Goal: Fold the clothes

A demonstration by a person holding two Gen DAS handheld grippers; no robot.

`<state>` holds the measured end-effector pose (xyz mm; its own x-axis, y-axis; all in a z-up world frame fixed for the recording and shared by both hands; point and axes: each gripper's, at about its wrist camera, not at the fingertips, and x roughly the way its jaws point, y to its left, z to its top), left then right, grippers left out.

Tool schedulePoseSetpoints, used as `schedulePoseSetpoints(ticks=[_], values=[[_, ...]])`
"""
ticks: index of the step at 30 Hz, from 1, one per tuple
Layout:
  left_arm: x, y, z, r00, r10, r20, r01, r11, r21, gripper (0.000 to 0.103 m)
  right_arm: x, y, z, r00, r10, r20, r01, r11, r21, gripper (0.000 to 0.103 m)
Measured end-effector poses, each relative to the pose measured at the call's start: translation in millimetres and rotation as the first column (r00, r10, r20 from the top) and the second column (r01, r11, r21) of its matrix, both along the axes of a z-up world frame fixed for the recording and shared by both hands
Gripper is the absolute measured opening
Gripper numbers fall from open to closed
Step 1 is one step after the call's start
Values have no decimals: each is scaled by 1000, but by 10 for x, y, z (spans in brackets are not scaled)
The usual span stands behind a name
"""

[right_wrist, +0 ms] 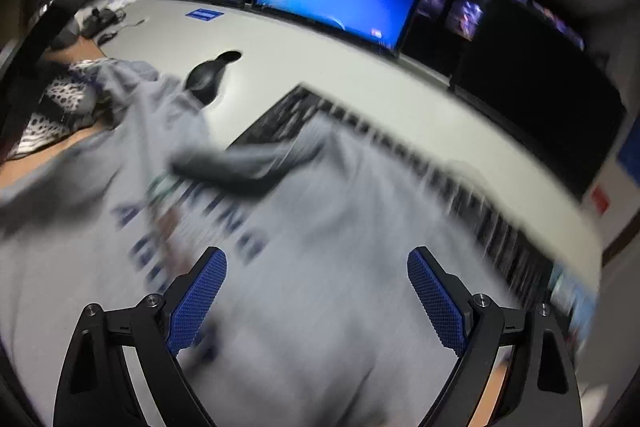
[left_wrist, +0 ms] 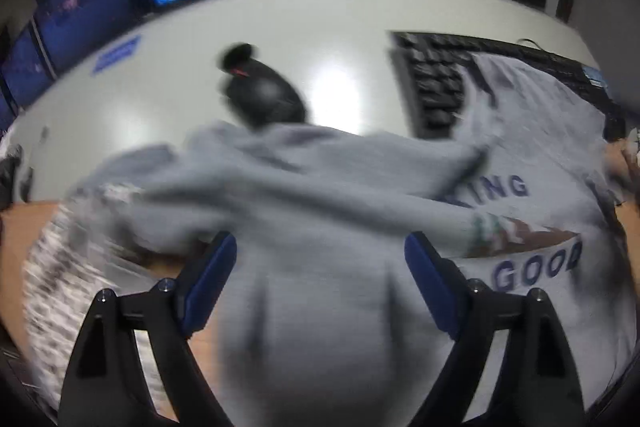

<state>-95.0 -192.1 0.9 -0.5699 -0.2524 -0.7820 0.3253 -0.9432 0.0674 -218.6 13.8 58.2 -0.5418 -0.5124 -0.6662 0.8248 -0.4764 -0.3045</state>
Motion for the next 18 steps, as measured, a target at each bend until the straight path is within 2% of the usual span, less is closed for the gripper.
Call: schedulePoseSetpoints(ticks=[2, 5, 6, 7, 9, 11, 12, 14, 15, 16, 17, 18], values=[[-16, 131, -204, 1000, -1, -8, 1, 999, 51, 87, -246, -254, 76, 1000, 13, 5, -13, 1000, 20, 93], [-9, 161, -440, 1000, 0, -19, 3, 988, 153, 87, -488, -630, -13, 992, 7, 124, -16, 998, 68, 93], [8, 156, -482, 999, 12, -36, -6, 987, 159, 87, -529, -759, -73, 989, -7, 148, -6, 996, 90, 93], [42, 164, -486, 998, 21, -67, -11, 988, 151, 92, -536, -903, -153, 989, -17, 147, 0, 993, 120, 93], [107, 197, -512, 995, 19, -100, -5, 989, 145, 97, -503, -1067, -250, 996, -21, 87, 7, 989, 150, 93], [112, 275, -527, 995, -2, -100, 15, 992, 123, 98, -516, -1221, -346, 999, -21, 31, 15, 983, 181, 93], [112, 308, -528, 995, -15, -95, 26, 993, 118, 102, -541, -1279, -372, 999, -30, 33, 24, 983, 184, 93], [132, 314, -524, 995, -23, -98, 35, 991, 128, 102, -606, -1364, -413, 996, -49, 76, 34, 982, 184, 89], [144, 305, -522, 994, -21, -104, 35, 990, 136, 102, -645, -1391, -435, 993, -73, 97, 54, 981, 185, 62], [168, 296, -517, 994, -20, -110, 36, 989, 145, 102, -684, -1400, -455, 987, -91, 131, 67, 981, 183, 43], [194, 294, -511, 993, -17, -116, 35, 988, 153, 102, -715, -1402, -462, 982, -107, 156, 79, 981, 177, 38], [205, 291, -511, 993, -14, -121, 33, 987, 159, 102, -721, -1384, -427, 983, -114, 146, 90, 982, 165, 15]])
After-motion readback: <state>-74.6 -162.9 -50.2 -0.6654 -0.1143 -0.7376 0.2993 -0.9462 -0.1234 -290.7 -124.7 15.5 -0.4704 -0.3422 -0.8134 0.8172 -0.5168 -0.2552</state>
